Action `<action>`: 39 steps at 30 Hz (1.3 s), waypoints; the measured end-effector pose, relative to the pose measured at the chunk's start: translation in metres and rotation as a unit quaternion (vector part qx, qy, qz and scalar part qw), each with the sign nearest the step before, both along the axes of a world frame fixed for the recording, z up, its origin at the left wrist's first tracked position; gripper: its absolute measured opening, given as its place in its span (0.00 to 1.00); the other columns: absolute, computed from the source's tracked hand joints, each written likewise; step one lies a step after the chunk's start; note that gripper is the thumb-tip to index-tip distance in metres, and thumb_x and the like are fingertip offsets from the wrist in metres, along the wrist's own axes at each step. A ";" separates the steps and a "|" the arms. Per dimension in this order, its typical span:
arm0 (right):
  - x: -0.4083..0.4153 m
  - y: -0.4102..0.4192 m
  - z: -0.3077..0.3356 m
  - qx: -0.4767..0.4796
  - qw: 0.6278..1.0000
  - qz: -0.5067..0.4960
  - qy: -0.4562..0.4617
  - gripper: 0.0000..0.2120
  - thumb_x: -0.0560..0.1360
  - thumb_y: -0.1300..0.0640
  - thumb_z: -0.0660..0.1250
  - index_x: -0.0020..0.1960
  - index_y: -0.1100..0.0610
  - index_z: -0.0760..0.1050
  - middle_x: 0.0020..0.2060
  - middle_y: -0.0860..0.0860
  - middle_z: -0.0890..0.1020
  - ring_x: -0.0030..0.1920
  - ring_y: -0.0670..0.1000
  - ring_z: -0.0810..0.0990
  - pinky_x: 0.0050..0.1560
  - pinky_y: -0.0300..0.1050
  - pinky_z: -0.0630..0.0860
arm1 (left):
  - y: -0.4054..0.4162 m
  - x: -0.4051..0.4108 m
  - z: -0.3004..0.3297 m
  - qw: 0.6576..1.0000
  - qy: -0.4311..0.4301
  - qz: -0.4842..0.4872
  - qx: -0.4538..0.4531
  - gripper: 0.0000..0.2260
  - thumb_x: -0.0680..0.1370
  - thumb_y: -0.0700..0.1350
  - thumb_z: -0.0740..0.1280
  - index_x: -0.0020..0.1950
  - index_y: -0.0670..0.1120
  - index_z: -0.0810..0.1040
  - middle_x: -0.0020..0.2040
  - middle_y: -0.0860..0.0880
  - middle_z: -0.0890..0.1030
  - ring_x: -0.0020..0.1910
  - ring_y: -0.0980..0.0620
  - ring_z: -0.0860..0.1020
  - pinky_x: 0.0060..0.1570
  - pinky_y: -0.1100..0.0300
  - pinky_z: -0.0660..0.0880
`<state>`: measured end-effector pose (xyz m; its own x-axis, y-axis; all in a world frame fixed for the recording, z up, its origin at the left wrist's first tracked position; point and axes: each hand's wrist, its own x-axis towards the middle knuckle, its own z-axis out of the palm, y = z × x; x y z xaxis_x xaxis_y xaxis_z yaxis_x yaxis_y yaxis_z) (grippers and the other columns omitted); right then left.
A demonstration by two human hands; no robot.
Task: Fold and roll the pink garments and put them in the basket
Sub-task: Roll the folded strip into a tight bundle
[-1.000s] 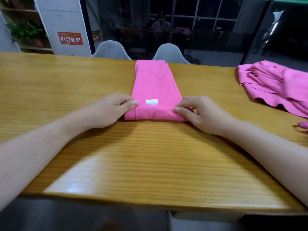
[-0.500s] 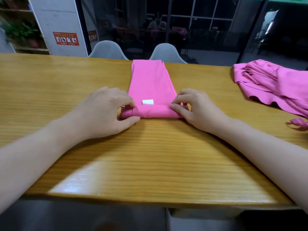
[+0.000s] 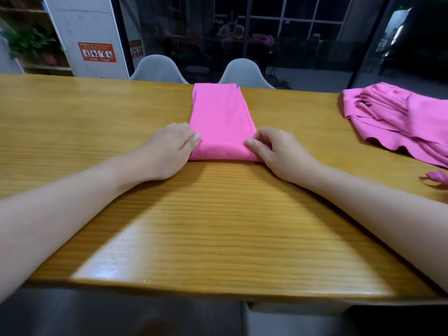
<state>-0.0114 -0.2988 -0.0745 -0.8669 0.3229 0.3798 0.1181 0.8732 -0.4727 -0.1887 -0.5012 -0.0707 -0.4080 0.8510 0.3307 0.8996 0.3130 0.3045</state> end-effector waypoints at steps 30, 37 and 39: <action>-0.025 -0.001 0.007 0.053 0.998 -0.018 -0.040 0.22 0.85 0.51 0.59 0.33 0.52 0.68 0.30 0.47 0.72 0.38 0.58 0.73 0.44 0.55 0.69 | 0.014 0.002 0.000 0.999 0.042 0.016 0.020 0.16 0.83 0.54 0.50 0.38 0.48 0.65 0.38 0.52 0.70 0.42 0.45 0.70 0.52 0.42 0.69; 0.048 -0.062 0.015 0.024 0.995 0.043 -0.089 0.23 0.86 0.50 0.58 0.32 0.51 0.64 0.28 0.47 0.70 0.35 0.55 0.70 0.42 0.55 0.68 | -0.056 0.072 -0.004 0.999 -0.010 -0.017 0.042 0.18 0.83 0.58 0.47 0.37 0.51 0.62 0.36 0.52 0.69 0.40 0.45 0.69 0.48 0.43 0.68; 0.078 -0.081 0.011 0.015 0.994 0.060 -0.085 0.23 0.86 0.49 0.57 0.33 0.52 0.64 0.28 0.48 0.70 0.33 0.53 0.68 0.41 0.56 0.66 | -0.080 0.100 -0.012 0.998 -0.021 -0.006 0.066 0.18 0.83 0.57 0.48 0.38 0.51 0.64 0.37 0.53 0.69 0.41 0.46 0.69 0.49 0.43 0.69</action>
<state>0.0665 -0.3795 -0.0630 -0.9511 0.2044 0.2315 0.0887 0.8989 -0.4291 -0.0887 -0.5816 -0.0828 -0.4142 0.8060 0.4229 0.8884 0.2569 0.3804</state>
